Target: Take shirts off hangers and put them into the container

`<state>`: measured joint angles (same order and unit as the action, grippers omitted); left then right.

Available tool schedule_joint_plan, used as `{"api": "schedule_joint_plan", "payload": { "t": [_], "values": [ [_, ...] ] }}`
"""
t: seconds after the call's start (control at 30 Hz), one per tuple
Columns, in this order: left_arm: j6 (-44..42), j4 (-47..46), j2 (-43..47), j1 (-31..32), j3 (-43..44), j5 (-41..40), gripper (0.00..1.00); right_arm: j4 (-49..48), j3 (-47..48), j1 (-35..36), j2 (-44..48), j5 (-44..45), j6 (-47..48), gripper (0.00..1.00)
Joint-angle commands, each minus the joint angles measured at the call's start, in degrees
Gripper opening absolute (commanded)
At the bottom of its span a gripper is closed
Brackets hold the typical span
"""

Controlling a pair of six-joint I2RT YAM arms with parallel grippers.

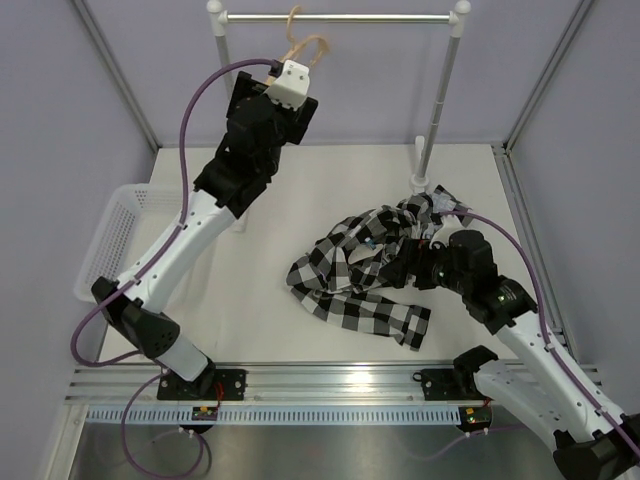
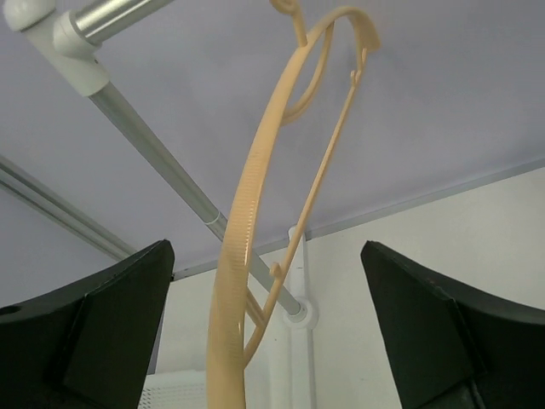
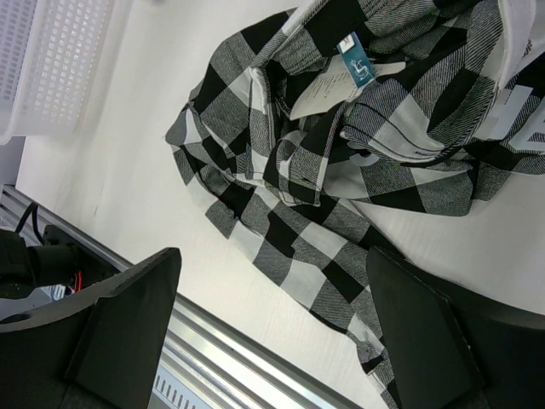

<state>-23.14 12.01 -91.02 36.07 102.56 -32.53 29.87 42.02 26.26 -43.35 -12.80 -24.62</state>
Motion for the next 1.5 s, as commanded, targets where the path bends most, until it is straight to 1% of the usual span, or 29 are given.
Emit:
{"api": "schedule_joint_plan", "payload": {
  "t": [0.0, 0.13, 0.23, 0.27, 0.33, 0.37, 0.4, 0.5, 0.6, 0.67, 0.8, 0.97, 1.03, 1.13, 1.17, 1.23, 1.33, 1.47],
  "values": [
    [2.65, 0.29, 6.2, 0.05, 1.76, 3.79, 0.99, 1.16, 1.66, 0.46, 1.78, 1.46, 0.63, 0.99],
    [4.94, 4.5, 10.51, 2.15, 0.71, 5.72, 0.99, 3.35, 3.76, 0.46, 2.75, 3.48, 0.98, 0.99],
    [6.25, 8.45, 12.97, 7.15, -0.52, 4.68, 0.99, 4.93, 5.34, 0.46, 4.41, 6.02, 1.15, 0.99],
    [7.3, 9.08, 13.67, 9.78, -2.61, 4.67, 0.99, 5.46, 5.79, 0.54, 5.37, 6.73, 1.24, 0.99],
    [13.09, 10.31, 15.77, 11.55, -5.6, 7.82, 0.99, 6.78, 7.02, 0.54, 6.26, 9.35, 1.16, 0.99],
    [18.34, 10.31, 16.48, 12.43, -9.45, 9.66, 0.99, 7.22, 7.37, 0.55, 7.48, 10.33, 0.98, 0.99],
    [21.17, 10.23, 17.1, 12.7, -11.14, 12.64, 0.99, 8.01, 7.72, 0.55, 8.1, 12.34, 0.81, 1.0],
    [28.3, 10.05, 16.67, 13.93, -17.38, 15.74, 0.99, 9.86, 8.69, 0.55, 10.74, 17.17, -0.07, 0.99],
    [31.83, 9.61, 12.29, 15.78, -20.2, 18.55, 0.99, 11.26, 8.34, 0.46, 14.08, 20.78, -1.3, 0.99],
    [32.28, 8.91, 7.72, 17.62, -21.0, 19.44, 0.99, 11.79, 7.99, 0.46, 16.19, 21.67, -1.83, 0.99],
    [31.4, 1.64, 1.12, 20.61, -24.68, 19.52, 0.99, 13.02, 7.29, 0.46, 18.3, 21.85, -2.36, 0.99],
    [30.08, -5.84, -7.74, 24.48, -25.75, 15.84, 0.99, 15.22, 6.76, 0.46, 19.27, 21.76, -2.54, 0.99],
    [29.21, -6.56, -10.48, 25.36, -24.35, 14.52, 0.99, 15.31, 6.67, 0.46, 19.71, 21.32, -2.45, 0.99],
    [28.67, -8.31, -15.4, 25.54, -23.2, 8.73, 0.99, 15.31, 6.67, 0.54, 19.89, 20.53, -2.36, 0.99],
    [27.8, -9.02, -16.37, 25.54, -23.02, 5.06, 0.99, 15.4, 6.67, 0.55, 19.89, 20.53, -2.36, 0.99],
    [26.83, -9.9, -19.53, 25.19, -22.59, 1.79, 0.99, 15.31, 6.5, 0.55, 19.89, 20.36, -2.27, 0.99],
    [27.79, -8.32, -23.84, 24.05, -20.83, 1.68, 0.99, 14.96, 5.97, 0.46, 19.62, 20.18, -2.36, 0.99],
    [30.69, -5.08, -27.71, 22.9, -19.25, 5.01, 0.99, 14.69, 5.7, 0.46, 19.18, 19.57, -2.45, 0.99]
  ]
}}
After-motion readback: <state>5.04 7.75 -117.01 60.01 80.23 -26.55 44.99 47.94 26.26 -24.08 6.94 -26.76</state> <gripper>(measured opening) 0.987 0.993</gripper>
